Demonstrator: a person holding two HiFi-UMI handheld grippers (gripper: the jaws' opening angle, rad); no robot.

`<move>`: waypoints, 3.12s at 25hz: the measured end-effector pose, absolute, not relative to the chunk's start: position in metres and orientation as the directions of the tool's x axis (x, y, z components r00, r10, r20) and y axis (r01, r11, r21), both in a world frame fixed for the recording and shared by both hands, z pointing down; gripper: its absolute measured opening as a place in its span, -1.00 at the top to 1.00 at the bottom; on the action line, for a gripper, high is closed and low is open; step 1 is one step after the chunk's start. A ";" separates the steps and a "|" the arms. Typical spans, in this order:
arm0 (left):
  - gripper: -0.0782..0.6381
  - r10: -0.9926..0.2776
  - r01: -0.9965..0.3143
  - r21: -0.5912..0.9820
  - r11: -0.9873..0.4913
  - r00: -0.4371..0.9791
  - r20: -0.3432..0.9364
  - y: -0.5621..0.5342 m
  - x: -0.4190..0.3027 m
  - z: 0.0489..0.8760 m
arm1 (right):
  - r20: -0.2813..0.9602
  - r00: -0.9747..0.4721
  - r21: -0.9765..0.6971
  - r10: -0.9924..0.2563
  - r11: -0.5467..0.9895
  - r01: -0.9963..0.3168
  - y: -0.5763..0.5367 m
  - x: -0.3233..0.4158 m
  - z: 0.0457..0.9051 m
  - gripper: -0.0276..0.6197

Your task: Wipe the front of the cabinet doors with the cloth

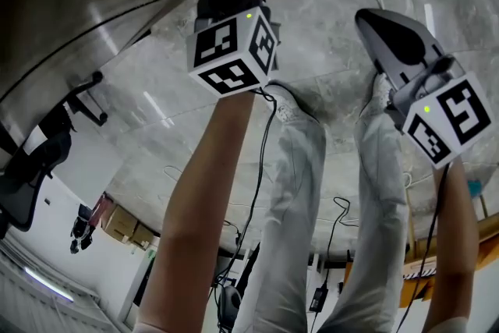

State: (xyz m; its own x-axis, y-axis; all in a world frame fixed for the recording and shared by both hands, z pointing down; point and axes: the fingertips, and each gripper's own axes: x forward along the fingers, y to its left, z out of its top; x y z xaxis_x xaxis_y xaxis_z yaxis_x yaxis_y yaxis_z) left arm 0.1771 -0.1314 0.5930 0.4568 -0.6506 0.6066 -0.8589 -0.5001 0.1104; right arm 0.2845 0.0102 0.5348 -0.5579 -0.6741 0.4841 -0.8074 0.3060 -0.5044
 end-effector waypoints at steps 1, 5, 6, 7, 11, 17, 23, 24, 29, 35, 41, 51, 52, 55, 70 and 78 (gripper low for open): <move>0.57 -0.654 -0.865 0.107 -0.491 0.447 0.610 -0.133 0.167 0.594 | 0.485 -0.560 -0.503 -0.672 0.310 -0.807 0.008 0.279 0.534 0.83; 0.57 -0.668 -0.882 0.086 -0.463 0.411 0.620 -0.140 0.128 0.596 | 0.487 -0.569 -0.499 -0.662 0.324 -0.804 0.004 0.259 0.535 0.83; 0.57 -0.672 -0.888 0.082 -0.453 0.400 0.623 -0.141 0.119 0.597 | 0.489 -0.572 -0.499 -0.659 0.326 -0.803 0.004 0.253 0.536 0.83; 0.57 -0.675 -0.894 0.079 -0.441 0.389 0.627 -0.141 0.109 0.598 | 0.490 -0.574 -0.499 -0.655 0.330 -0.802 0.005 0.248 0.537 0.83; 0.57 -0.687 -0.914 0.063 -0.400 0.344 0.640 -0.144 0.073 0.603 | 0.490 -0.591 -0.498 -0.641 0.351 -0.793 0.006 0.226 0.538 0.83; 0.57 -0.699 -0.942 0.041 -0.333 0.276 0.660 -0.150 0.029 0.609 | 0.480 -0.606 -0.498 -0.634 0.371 -0.783 0.000 0.208 0.535 0.83; 0.57 -0.711 -0.963 -0.014 -0.270 0.189 0.677 -0.152 -0.005 0.609 | 0.481 -0.614 -0.496 -0.626 0.384 -0.779 0.002 0.207 0.533 0.83; 0.57 -0.712 -0.965 -0.016 -0.262 0.181 0.679 -0.152 -0.007 0.609 | 0.481 -0.614 -0.496 -0.626 0.384 -0.779 0.001 0.209 0.533 0.83; 0.57 -0.716 -0.994 0.055 -0.099 0.110 0.689 -0.141 -0.013 0.612 | 0.475 -0.614 -0.504 -0.630 0.377 -0.777 0.002 0.225 0.531 0.83; 0.57 -0.713 -0.996 0.050 -0.079 0.091 0.695 -0.114 0.019 0.615 | 0.482 -0.614 -0.504 -0.625 0.376 -0.778 0.011 0.259 0.532 0.83; 0.57 -0.650 -0.949 0.051 -0.310 0.251 0.717 -0.082 0.119 0.633 | 0.498 -0.581 -0.503 -0.644 0.331 -0.798 0.028 0.304 0.541 0.83; 0.57 -0.547 -0.859 0.105 -0.502 0.409 0.730 -0.079 0.258 0.670 | 0.494 -0.541 -0.520 -0.680 0.268 -0.811 0.049 0.360 0.559 0.83; 0.57 -0.540 -0.846 0.098 -0.524 0.419 0.730 -0.082 0.268 0.675 | 0.495 -0.537 -0.520 -0.683 0.262 -0.813 0.051 0.363 0.562 0.83; 0.57 -0.510 -0.812 0.106 -0.574 0.456 0.729 -0.088 0.297 0.691 | 0.499 -0.527 -0.527 -0.688 0.242 -0.815 0.056 0.368 0.573 0.83; 0.57 -0.467 -0.774 0.106 -0.624 0.479 0.743 -0.124 0.278 0.704 | 0.511 -0.467 -0.501 -0.722 0.192 -0.844 0.042 0.368 0.585 0.83; 0.57 -0.537 -0.869 0.060 -0.492 0.356 0.765 -0.133 0.168 0.711 | 0.524 -0.535 -0.491 -0.663 0.279 -0.825 0.033 0.315 0.590 0.83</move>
State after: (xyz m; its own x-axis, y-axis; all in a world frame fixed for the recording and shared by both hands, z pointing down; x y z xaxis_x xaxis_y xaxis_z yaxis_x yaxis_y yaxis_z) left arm 0.1683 -0.1335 0.7114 0.3564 -0.5369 0.7647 -0.8686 -0.4919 0.0595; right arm 0.3151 0.0328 0.5904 -0.5353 -0.6627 0.5237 -0.8254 0.2787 -0.4909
